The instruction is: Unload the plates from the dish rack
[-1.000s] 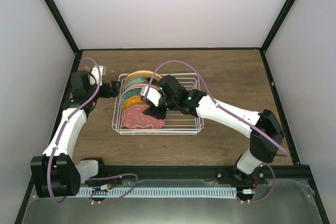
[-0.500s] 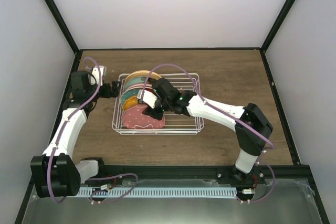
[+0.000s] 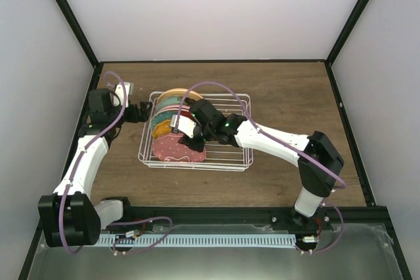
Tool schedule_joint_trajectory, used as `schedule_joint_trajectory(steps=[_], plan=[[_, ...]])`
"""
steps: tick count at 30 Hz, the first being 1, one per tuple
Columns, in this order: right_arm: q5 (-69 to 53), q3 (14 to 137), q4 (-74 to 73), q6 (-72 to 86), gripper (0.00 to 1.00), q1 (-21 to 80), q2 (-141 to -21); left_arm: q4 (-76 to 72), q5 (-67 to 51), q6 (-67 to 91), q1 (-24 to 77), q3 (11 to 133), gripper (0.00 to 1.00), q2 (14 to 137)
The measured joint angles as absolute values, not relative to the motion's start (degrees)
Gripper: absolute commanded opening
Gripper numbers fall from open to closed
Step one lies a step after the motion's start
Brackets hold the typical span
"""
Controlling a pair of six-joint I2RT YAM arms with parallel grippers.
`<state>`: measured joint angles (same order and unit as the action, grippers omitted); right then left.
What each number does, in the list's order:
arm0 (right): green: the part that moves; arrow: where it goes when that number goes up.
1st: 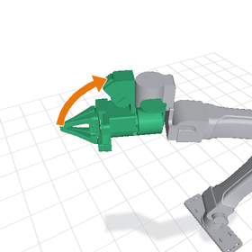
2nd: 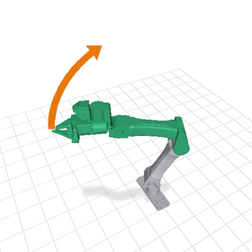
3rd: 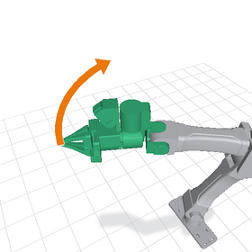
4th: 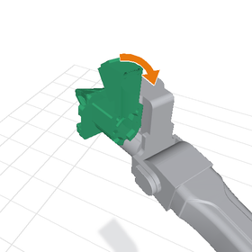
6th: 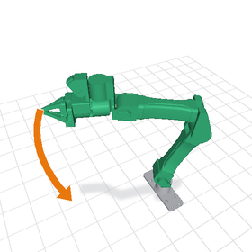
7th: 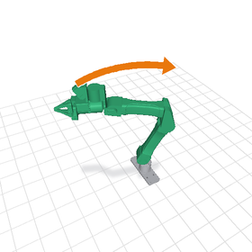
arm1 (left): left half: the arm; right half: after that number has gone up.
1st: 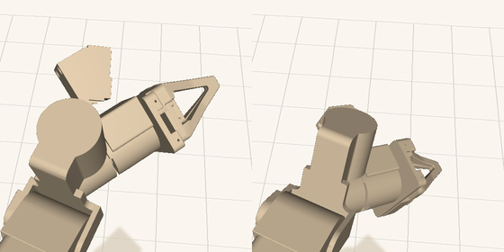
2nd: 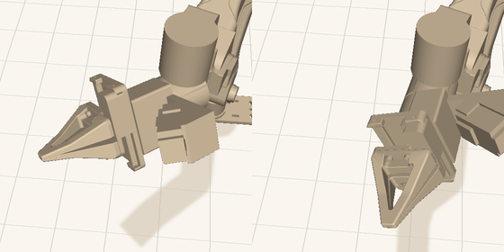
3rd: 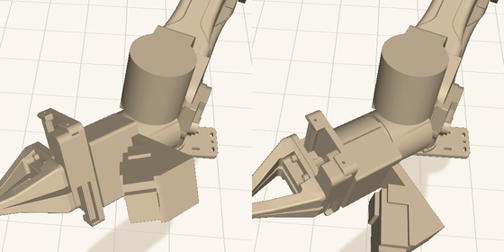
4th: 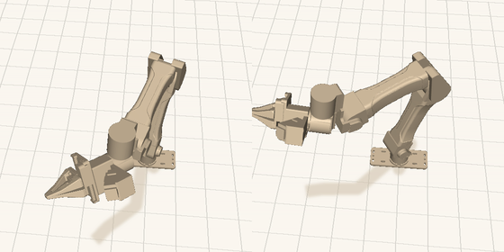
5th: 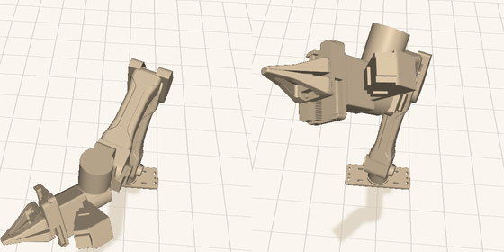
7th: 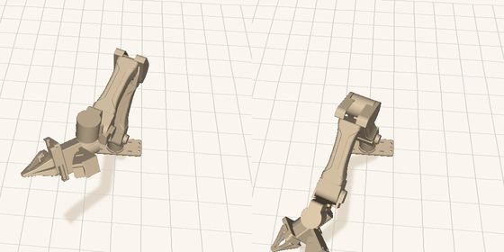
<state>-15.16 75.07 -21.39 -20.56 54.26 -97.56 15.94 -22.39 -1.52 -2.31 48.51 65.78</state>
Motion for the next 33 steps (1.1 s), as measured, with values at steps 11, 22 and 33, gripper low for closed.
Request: schedule_joint_trajectory(steps=[11, 22, 33], plan=[[-11.77, 78.72, -28.82, -20.69, 0.01, 54.26, -91.92, 15.92, -22.59, -1.13, -2.31, 48.51, 1.00, 65.78], [-15.09, 93.38, -37.08, -14.87, 0.01, 51.22, -85.21, 15.55, -22.61, 0.30, -2.31, 49.74, 1.00, 65.87], [-26.04, 98.02, -24.27, 12.58, 0.01, 7.60, -86.28, 14.59, -23.68, 1.54, -2.31, 53.95, 1.00, 70.00]])
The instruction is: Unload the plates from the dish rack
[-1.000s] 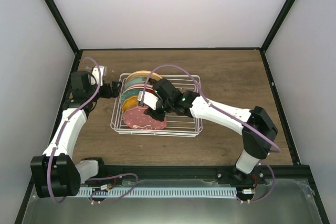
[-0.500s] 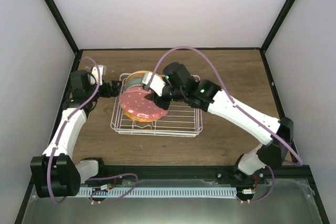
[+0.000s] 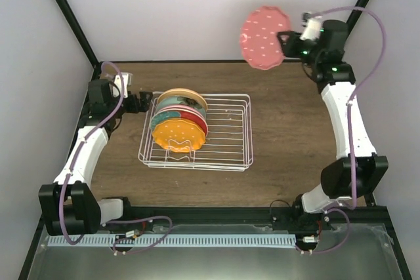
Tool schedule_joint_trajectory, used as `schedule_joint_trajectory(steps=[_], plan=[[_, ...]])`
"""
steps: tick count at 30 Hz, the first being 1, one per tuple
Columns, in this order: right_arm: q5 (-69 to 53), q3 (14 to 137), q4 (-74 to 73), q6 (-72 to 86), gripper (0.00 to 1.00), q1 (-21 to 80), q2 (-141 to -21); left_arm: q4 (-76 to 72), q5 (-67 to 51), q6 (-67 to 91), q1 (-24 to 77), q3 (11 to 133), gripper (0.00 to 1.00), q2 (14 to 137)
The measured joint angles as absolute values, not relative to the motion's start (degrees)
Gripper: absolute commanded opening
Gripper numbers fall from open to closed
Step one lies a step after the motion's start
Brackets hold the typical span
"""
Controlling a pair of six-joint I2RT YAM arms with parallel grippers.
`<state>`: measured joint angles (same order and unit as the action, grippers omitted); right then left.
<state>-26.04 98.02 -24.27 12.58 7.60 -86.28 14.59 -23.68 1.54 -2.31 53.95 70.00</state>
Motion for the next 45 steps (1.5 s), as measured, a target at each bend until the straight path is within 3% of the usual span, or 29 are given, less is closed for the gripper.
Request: schedule_joint_trajectory(steps=[5, 9, 15, 31, 36, 40, 45], plan=[[-29.26, 88.05, -17.52, 26.98, 0.01, -8.29, -90.24, 14.37, -23.94, 2.26, -2.31, 55.24, 1.00, 71.31], [-31.48, 79.92, -17.08, 32.45, 0.01, -14.33, -94.41, 14.02, -24.16, 2.92, -2.31, 55.83, 1.00, 71.31], [-34.30, 69.28, -16.19, 37.08, 0.01, -17.06, -97.12, 13.78, -24.23, 3.57, -2.31, 55.83, 1.00, 71.31], [-33.23, 72.53, -10.13, 39.68, 0.01, -18.31, -110.78, 13.37, -24.27, 5.52, -2.31, 54.78, 1.00, 70.26], [-33.01, 74.70, -10.70, 39.59, 0.25, -18.68, -112.90, 13.41, -24.27, 5.56, -2.31, 54.11, 1.00, 68.97], [-33.12, 75.81, -11.55, 39.27, 0.49, -18.68, -113.36, 13.41, -24.27, 5.56, -2.31, 53.76, 1.00, 68.25], [-32.99, 77.28, -13.78, 37.23, 0.63, -18.68, -114.93, 13.41, -24.27, 5.56, -2.31, 53.63, 1.00, 68.18]])
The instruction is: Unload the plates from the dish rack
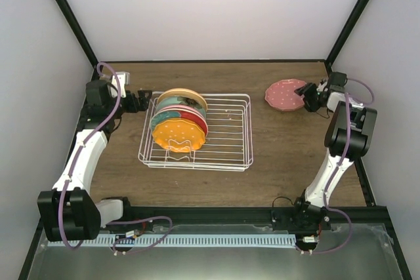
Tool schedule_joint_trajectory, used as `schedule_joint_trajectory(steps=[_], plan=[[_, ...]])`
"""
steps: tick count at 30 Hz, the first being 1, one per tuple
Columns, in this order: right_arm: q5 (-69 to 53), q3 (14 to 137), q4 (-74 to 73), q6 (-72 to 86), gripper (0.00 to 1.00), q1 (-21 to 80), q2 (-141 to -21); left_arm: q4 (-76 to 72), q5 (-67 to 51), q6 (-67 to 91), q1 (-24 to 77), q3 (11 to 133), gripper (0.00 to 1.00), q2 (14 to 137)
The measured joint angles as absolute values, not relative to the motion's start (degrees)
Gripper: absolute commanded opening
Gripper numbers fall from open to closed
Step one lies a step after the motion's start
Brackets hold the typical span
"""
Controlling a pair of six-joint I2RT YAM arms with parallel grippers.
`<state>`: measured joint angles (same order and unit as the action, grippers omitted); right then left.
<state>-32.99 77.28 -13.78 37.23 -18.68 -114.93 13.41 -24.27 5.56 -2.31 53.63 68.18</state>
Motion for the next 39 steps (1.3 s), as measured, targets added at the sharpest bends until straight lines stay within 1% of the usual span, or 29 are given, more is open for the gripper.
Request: schedule_joint_trajectory(steps=[5, 9, 14, 18, 20, 25, 28, 32, 34, 36, 39], plan=[[-31.81, 78.41, -19.66, 34.48, 0.76, -18.68, -117.01, 13.39, -24.32, 5.58, -2.31, 53.54, 1.00, 68.18], [-29.58, 80.84, -26.04, 32.69, 0.83, -18.65, -117.84, 13.37, -24.34, 5.58, -2.31, 53.47, 1.00, 68.18], [-23.73, 83.61, -32.60, 30.44, 0.91, -18.68, -117.99, 13.28, -24.38, 5.56, -2.31, 52.71, 1.00, 68.14], [-17.52, 82.35, -34.98, 29.47, 0.93, -18.63, -115.87, 13.10, -24.38, 5.56, -2.31, 51.46, 1.00, 67.75], [-15.35, 80.60, -35.75, 29.28, 0.99, -18.68, -114.08, 13.08, -24.45, 5.56, -2.31, 51.00, 1.00, 67.59], [-14.39, 76.23, -33.69, 26.00, 0.99, -16.58, -104.84, 12.88, -24.53, 5.54, -2.31, 50.76, 1.00, 67.59], [-13.41, 77.23, -29.41, 18.87, 0.99, -8.71, -96.42, 12.80, -24.67, 5.56, -2.31, 50.76, 1.00, 67.59], [-14.44, 81.97, -20.29, 5.93, 0.94, 11.70, -89.60, 12.21, -24.99, 5.58, -2.31, 50.76, 1.00, 68.03], [-16.45, 80.47, -16.16, -0.58, 0.91, 21.65, -86.83, 11.97, -25.15, 5.61, -2.31, 50.76, 1.00, 68.53], [-18.33, 76.77, -13.04, -6.17, 0.87, 29.23, -84.53, 11.75, -25.19, 5.61, -2.31, 50.76, 1.00, 69.08], [-20.53, 72.03, -10.61, -13.19, 0.82, 36.51, -83.70, 11.64, -25.21, 5.63, -2.31, 50.76, 1.00, 69.52]])
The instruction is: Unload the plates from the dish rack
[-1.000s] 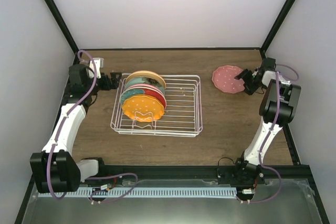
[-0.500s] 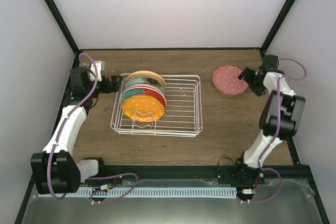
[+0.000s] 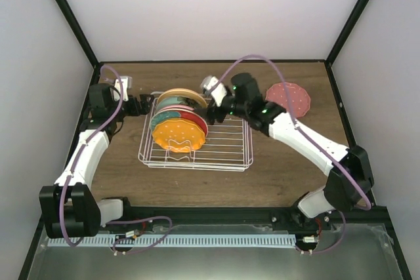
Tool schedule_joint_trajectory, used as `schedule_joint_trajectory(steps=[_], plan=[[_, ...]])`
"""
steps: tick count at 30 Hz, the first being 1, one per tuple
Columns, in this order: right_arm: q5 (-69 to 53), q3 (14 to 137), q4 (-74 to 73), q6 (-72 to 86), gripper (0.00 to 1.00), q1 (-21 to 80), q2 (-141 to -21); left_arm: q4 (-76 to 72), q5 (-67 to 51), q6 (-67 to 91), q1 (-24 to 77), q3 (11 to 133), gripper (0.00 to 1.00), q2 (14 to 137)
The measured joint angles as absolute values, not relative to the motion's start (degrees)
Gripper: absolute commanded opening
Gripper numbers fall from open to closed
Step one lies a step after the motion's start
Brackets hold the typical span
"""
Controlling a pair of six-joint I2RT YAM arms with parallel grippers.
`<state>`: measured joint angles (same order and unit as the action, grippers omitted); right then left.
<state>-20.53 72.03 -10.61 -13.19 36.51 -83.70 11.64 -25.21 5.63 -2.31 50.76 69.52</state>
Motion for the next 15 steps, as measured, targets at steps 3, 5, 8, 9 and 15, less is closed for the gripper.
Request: schedule_joint_trajectory(steps=[3, 5, 8, 9, 15], plan=[[-21.10, 69.65, -10.00, -18.46, 0.75, 41.15, -84.77, 11.60, -25.32, 5.63, -2.31, 50.76, 1.00, 69.56], [-21.15, 69.58, -9.58, -20.78, 0.72, 43.35, -85.93, 11.60, -25.41, 5.63, -2.31, 50.76, 1.00, 69.56], [-21.06, 69.58, -8.78, -23.00, 0.69, 45.84, -87.24, 11.60, -25.41, 5.61, -2.31, 50.76, 1.00, 69.56], [-21.06, 69.58, -8.40, -23.44, 0.69, 46.57, -87.53, 11.60, -25.41, 5.61, -2.31, 50.76, 1.00, 69.56], [-21.04, 69.82, -6.79, -24.97, 0.65, 48.51, -89.36, 11.60, -25.39, 5.58, -2.31, 50.76, 1.00, 69.58]])
